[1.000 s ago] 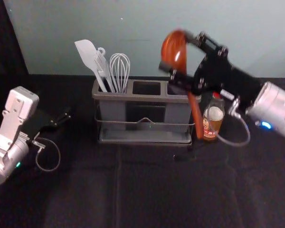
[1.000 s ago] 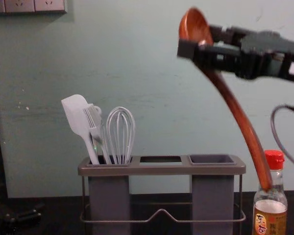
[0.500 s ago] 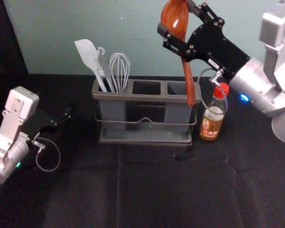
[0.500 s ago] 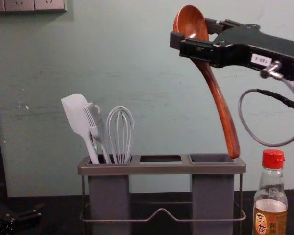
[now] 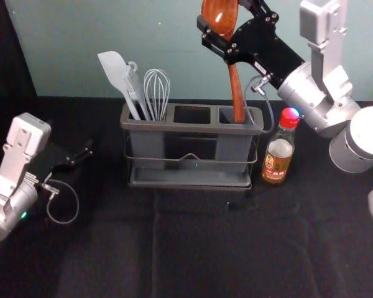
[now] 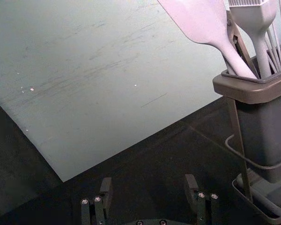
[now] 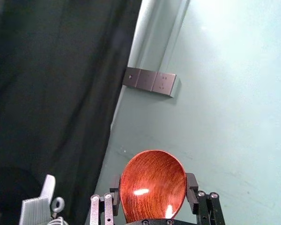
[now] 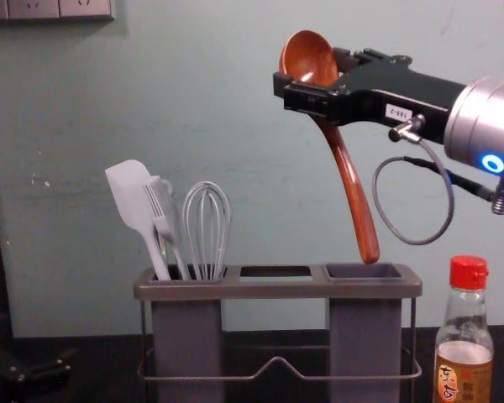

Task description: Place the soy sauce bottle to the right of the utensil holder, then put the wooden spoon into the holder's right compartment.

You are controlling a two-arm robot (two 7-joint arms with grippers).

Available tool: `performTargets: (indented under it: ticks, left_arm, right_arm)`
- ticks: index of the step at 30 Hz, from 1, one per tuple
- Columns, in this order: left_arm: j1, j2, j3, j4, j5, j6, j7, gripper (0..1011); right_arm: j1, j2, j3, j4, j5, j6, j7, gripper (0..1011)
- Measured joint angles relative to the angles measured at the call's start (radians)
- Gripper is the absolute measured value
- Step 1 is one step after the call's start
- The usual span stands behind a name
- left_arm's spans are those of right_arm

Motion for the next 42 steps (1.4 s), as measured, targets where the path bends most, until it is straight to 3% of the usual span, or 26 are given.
performTargets:
  ticks: [9,22,32,42]
  left_arm:
    - [0.000,0.000,0.000,0.000,0.000,0.000,0.000,1005]
    - [0.000,0.000,0.000,0.000,0.000,0.000,0.000,1005]
    - [0.000,0.000,0.000,0.000,0.000,0.000,0.000,1005]
    - [0.000,0.000,0.000,0.000,0.000,0.000,0.000,1005]
  right_arm:
    - [0.030,-0.041,0.008,0.083,-0.055,-0.033,-0.031,838]
    - [0.039,-0.073,0.019,0.150,-0.116,-0.107,-0.052,838]
    - [0.049,-0.085,0.020,0.197,-0.138,-0.149,-0.041,838]
    - [0.036,-0.084,0.022,0.203,-0.139,-0.154,-0.026,838]
